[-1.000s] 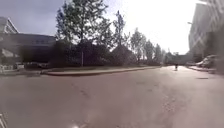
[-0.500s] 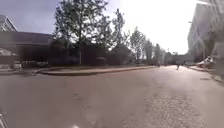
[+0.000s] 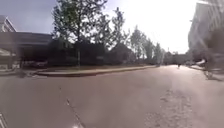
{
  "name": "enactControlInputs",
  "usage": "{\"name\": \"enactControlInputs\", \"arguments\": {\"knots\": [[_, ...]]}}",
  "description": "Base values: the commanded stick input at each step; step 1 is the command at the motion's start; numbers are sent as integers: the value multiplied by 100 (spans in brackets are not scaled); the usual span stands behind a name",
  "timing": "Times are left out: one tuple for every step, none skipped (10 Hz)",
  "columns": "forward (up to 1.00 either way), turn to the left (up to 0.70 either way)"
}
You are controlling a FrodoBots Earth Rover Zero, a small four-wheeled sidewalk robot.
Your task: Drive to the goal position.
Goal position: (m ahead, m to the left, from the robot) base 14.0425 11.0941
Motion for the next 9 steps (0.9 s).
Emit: {"name": "enactControlInputs", "arguments": {"knots": [[70,0],[70,0],[70,0],[70,0],[70,0],[69,0],[50,0],[41,0],[40,0]]}}
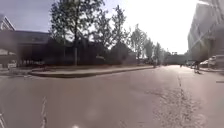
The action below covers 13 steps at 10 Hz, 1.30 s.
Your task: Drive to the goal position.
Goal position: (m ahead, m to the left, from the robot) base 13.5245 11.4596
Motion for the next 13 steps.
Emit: {"name": "enactControlInputs", "arguments": {"knots": [[44,0],[45,0],[45,0],[45,0],[45,0],[45,0],[45,0],[45,0],[45,0],[45,0],[45,0],[45,0],[45,0]]}}
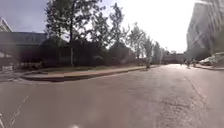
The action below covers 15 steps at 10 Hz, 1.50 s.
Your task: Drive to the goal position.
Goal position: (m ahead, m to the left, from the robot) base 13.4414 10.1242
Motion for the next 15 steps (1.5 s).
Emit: {"name": "enactControlInputs", "arguments": {"knots": [[45,0],[45,0],[45,0],[45,0],[45,0],[45,0],[45,0],[45,0],[45,0],[45,0],[45,0],[45,0],[45,0],[45,0],[45,0]]}}
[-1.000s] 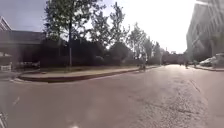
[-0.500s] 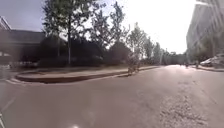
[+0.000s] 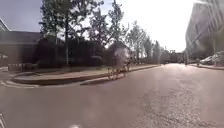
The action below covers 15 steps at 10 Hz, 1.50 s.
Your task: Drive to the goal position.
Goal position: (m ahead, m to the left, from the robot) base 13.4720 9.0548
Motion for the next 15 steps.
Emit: {"name": "enactControlInputs", "arguments": {"knots": [[45,0],[45,0],[45,0],[54,0],[70,0],[70,0],[70,0],[70,0],[70,0],[70,0],[70,0],[70,0],[70,0],[70,0],[70,0]]}}
